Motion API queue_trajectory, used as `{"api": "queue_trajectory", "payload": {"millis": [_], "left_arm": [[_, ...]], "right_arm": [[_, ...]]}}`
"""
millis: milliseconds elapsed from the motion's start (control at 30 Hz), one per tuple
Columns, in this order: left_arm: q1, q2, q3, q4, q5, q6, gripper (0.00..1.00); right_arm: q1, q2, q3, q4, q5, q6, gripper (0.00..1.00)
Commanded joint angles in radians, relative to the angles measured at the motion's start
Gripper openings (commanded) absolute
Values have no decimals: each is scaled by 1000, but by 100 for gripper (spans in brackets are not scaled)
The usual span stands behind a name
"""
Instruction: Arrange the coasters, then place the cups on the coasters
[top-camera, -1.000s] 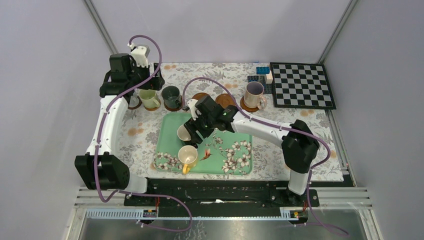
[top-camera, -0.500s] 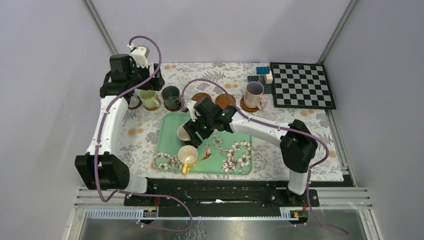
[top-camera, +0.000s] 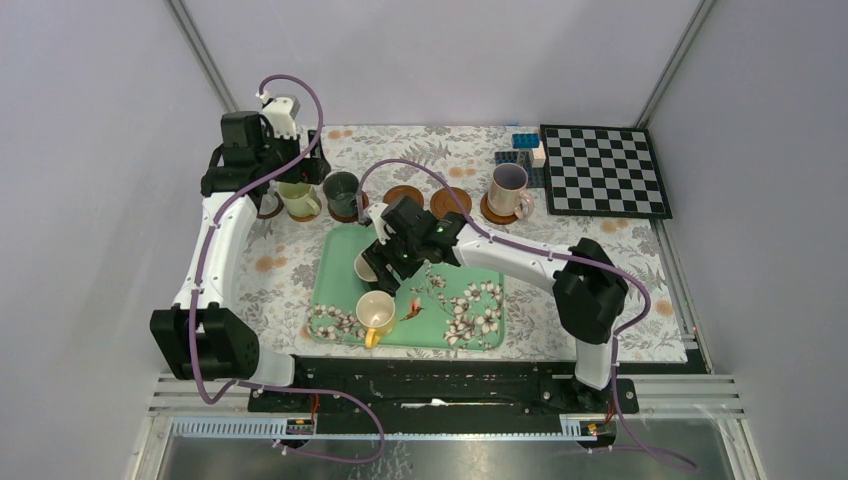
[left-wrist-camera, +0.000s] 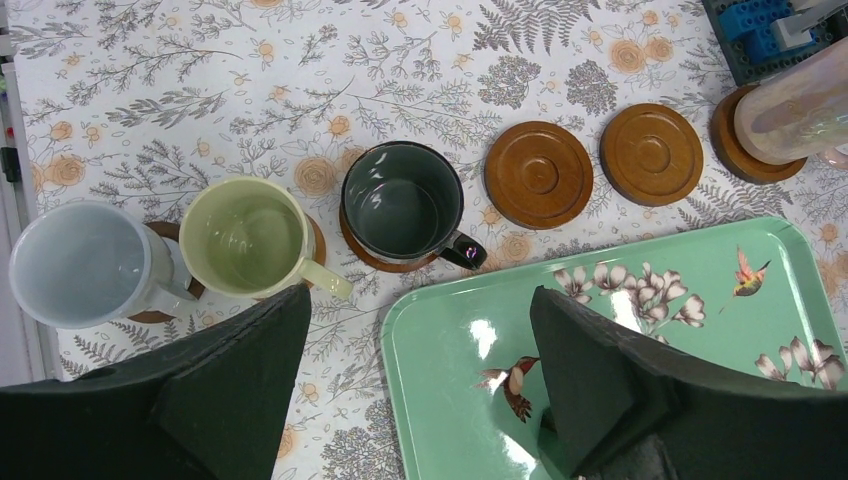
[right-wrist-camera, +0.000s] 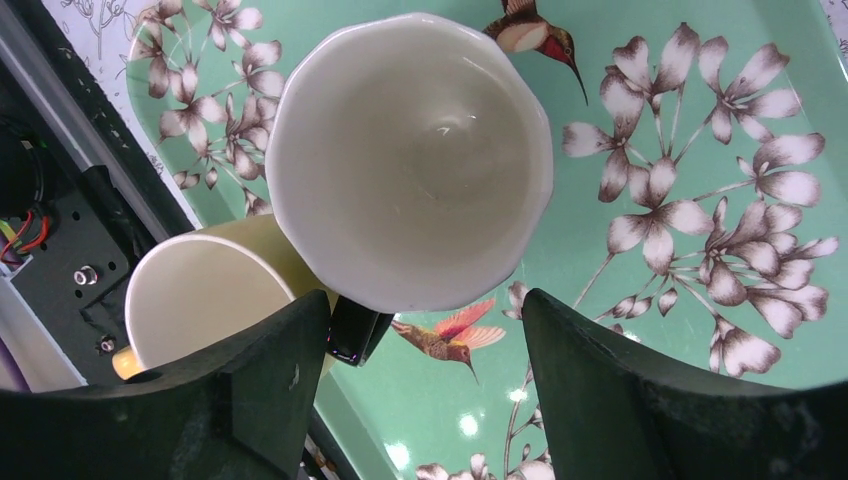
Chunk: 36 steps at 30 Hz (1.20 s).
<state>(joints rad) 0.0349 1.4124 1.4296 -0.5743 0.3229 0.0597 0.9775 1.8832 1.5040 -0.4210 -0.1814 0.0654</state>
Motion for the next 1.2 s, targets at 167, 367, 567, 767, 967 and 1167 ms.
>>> {"api": "queue_trajectory", "payload": {"millis": [167,367,567,767,967,1167], "left_arm": [[8,-32,13,42,24,-9,89],[8,-24,18,43,29,-13,89],[8,-20,20,44,31,-15,89],[13,-14,47,38,4,-12,90],[19,-3,72,30,-11,-20,93],[23,1,77,30,-11,-22,94]], "right_arm": [[11,20,66,-22,72,-7,75],[10,6,53,-25,130,-18,67],[10,10,44,-34,54,-60,65],[10,74,91,-84,48,-144,65],[10,69,57,-31,62,-161,65],[11,86,33,30,90,-172,62]]}}
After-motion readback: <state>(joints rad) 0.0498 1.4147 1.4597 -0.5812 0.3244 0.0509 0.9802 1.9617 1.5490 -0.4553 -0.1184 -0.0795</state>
